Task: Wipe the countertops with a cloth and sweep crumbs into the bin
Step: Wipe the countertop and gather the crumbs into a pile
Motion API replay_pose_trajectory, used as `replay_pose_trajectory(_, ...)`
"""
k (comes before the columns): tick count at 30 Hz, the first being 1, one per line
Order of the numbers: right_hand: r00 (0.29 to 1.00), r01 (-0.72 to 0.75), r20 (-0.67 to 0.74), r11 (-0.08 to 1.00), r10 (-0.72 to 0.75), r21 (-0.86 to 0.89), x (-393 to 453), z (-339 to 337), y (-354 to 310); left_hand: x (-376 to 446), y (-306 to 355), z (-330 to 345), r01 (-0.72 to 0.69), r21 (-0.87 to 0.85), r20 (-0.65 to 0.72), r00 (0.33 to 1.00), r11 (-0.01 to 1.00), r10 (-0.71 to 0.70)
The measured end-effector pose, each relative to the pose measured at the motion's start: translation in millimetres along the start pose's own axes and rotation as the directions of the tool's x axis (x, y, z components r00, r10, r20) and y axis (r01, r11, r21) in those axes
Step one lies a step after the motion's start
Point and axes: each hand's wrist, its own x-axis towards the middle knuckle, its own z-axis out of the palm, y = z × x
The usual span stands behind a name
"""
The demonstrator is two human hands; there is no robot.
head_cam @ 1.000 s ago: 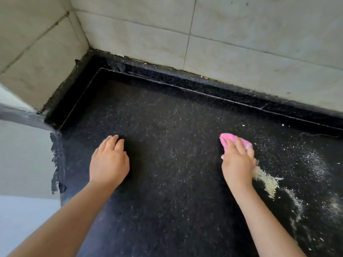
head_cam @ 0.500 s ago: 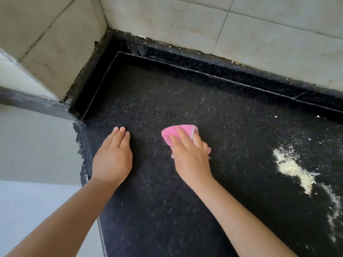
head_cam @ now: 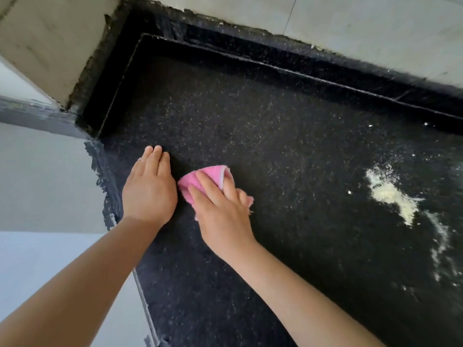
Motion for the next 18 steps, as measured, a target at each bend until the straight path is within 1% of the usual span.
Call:
replay_pose_trajectory(2,0.999,-0.048,0.004,0.999,0.048,-0.014,4,-1,13,0,-1,1,0.019,-0.005,0.008,1.0,1.0,-0.019)
replay_pose_trajectory(3,0.995,-0.097,-0.01,0.995,0.097,-0.025,5,-5,29,0,-1,1,0.0,-0.003,-0.01,1.0,1.0,0.0)
replay_pose_trajectory(4,0.983,-0.184,0.008,0.982,0.185,-0.029,8,-10,49,0,-1,0,-0.02,0.005,-0.026,0.999,1.0,0.02)
replay_pose_trajectory(5,0.952,-0.305,0.0,0.952,0.305,-0.031,8,-18,73,0,-1,0,-0.024,0.018,-0.039,0.999,1.0,0.025)
replay_pose_trajectory(6,0.908,-0.419,-0.015,0.907,0.419,-0.05,7,-28,98,2,0,-2,-0.024,0.037,-0.04,0.999,0.999,0.025)
replay_pose_trajectory(8,0.767,-0.641,-0.049,0.766,0.64,-0.045,2,-48,140,8,1,-8,-0.036,0.066,-0.006,0.999,0.997,0.037)
replay_pose_trajectory(9,0.696,-0.717,-0.08,0.697,0.714,-0.015,0,-55,154,12,2,-10,-0.048,0.065,0.003,0.999,0.997,0.048)
replay_pose_trajectory(10,0.646,-0.758,-0.119,0.652,0.754,0.022,-2,-60,160,15,5,-11,-0.058,0.066,-0.004,0.998,0.996,0.059)
replay_pose_trajectory(11,0.644,-0.753,-0.155,0.657,0.749,0.05,0,-62,159,20,6,-11,-0.061,0.061,-0.019,0.998,0.996,0.063)
replay_pose_trajectory(12,0.687,-0.706,-0.181,0.705,0.704,0.063,9,-63,153,28,7,-11,-0.059,0.045,-0.035,0.998,0.997,0.061)
replay_pose_trajectory(13,0.751,-0.637,-0.172,0.768,0.637,0.061,19,-63,140,33,9,-9,-0.058,0.024,-0.06,0.996,0.998,0.059)
replay_pose_trajectory(14,0.825,-0.547,-0.139,0.836,0.548,0.047,37,-63,123,42,10,-10,-0.048,0.004,-0.073,0.996,0.999,0.048)
replay_pose_trajectory(15,0.887,-0.454,-0.077,0.89,0.455,0.034,57,-60,104,49,11,-10,-0.028,0.002,-0.072,0.997,1.0,0.028)
replay_pose_trajectory(16,0.934,-0.357,-0.01,0.934,0.357,0.023,77,-54,86,54,12,-11,-0.006,0.01,-0.064,0.998,1.0,0.007)
replay_pose_trajectory(18,0.984,-0.163,0.076,0.987,0.163,-0.004,119,-43,54,61,7,-9,0.027,0.011,-0.044,0.999,1.0,-0.027)
